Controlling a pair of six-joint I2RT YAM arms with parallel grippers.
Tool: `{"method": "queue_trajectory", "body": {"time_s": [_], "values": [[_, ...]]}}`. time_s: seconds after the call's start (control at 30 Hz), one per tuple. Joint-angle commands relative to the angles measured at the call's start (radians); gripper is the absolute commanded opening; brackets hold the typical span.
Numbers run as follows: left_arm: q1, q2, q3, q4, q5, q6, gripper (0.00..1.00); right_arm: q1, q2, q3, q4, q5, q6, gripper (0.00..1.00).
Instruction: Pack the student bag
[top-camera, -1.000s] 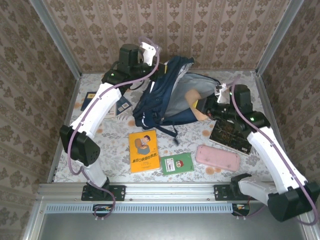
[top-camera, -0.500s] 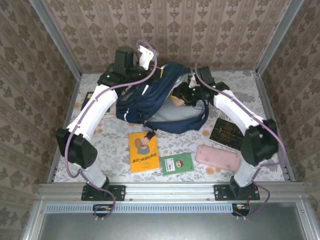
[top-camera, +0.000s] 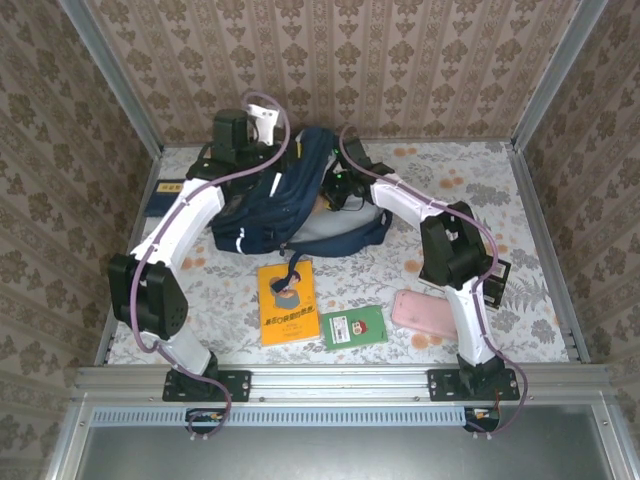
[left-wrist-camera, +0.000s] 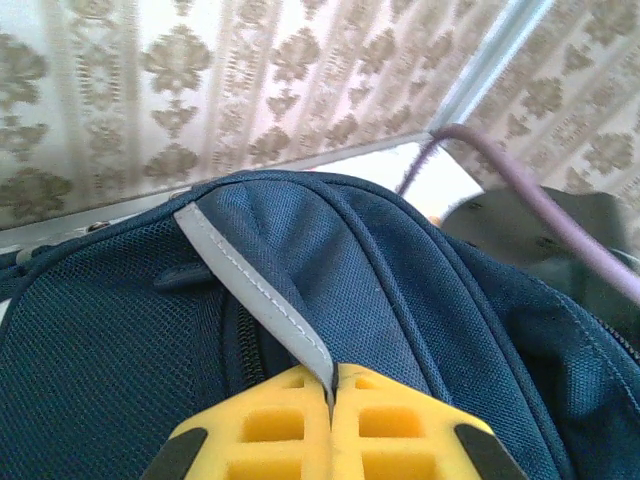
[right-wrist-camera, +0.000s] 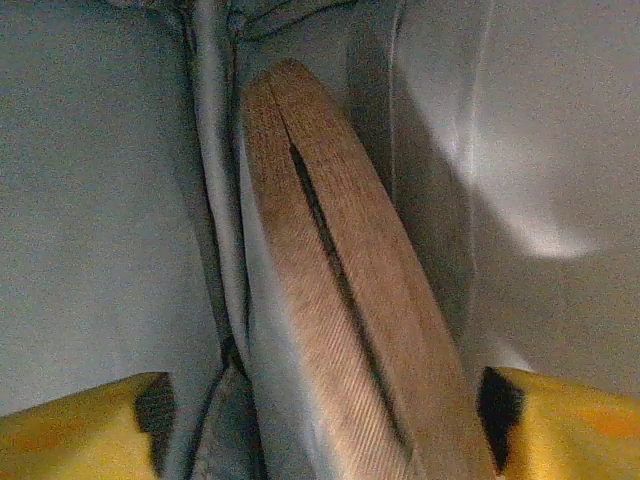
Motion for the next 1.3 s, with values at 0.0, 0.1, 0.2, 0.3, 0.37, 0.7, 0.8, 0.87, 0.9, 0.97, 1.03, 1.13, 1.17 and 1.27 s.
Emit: {"method": "queue_trajectory", "body": {"time_s": [0.0,0.1,0.2,0.3,0.37,0.7,0.8,0.87,0.9,0.97,1.03,1.13,1.17,1.27], "values": [[0.020,-0.076,0.039,0.206,-0.013,-0.058,0.00,0.015,-0.082,0.025,-0.123,0.122,-0.138,0.91],[0.039,-0.063,0.045,0.224,-0.015,-0.086,0.00,0.007,-0.139,0.030,-0.229,0.160,-0.255,0.91],[0.045,-0.041,0.056,0.234,-0.009,-0.109,0.00,0.008,-0.232,-0.005,-0.359,0.250,-0.376,0.89],[0.041,0.000,0.086,0.240,0.013,-0.134,0.00,0.006,-0.372,-0.135,-0.361,0.339,-0.445,0.87],[0.034,0.033,0.105,0.248,0.015,-0.148,0.00,-0.003,-0.465,-0.219,-0.360,0.397,-0.466,0.85],[-0.095,0.262,0.265,0.199,0.016,-0.139,0.00,-0.035,-0.794,-0.523,-0.530,0.544,-0.525,0.88],[-0.127,0.334,0.305,0.159,0.008,-0.120,0.00,-0.035,-0.892,-0.643,-0.545,0.523,-0.513,0.89],[-0.140,0.379,0.323,0.137,0.004,-0.120,0.00,-0.034,-0.936,-0.714,-0.540,0.469,-0.520,0.90],[-0.145,0.394,0.328,0.130,0.009,-0.123,0.01,-0.034,-0.955,-0.749,-0.535,0.427,-0.528,0.90],[-0.152,0.418,0.332,0.121,0.024,-0.147,0.17,-0.017,-0.971,-0.800,-0.530,0.361,-0.556,0.89],[-0.159,0.416,0.329,0.117,0.035,-0.161,0.28,0.015,-0.975,-0.828,-0.545,0.356,-0.578,0.89],[-0.169,0.368,0.310,0.071,0.016,-0.147,0.54,0.068,-0.970,-0.857,-0.548,0.364,-0.594,0.89],[-0.171,0.337,0.291,0.051,-0.002,-0.138,0.59,0.088,-0.963,-0.860,-0.544,0.361,-0.596,0.89],[-0.173,0.226,0.202,-0.007,-0.060,-0.114,0.65,0.153,-0.928,-0.847,-0.527,0.347,-0.603,0.89]]}}
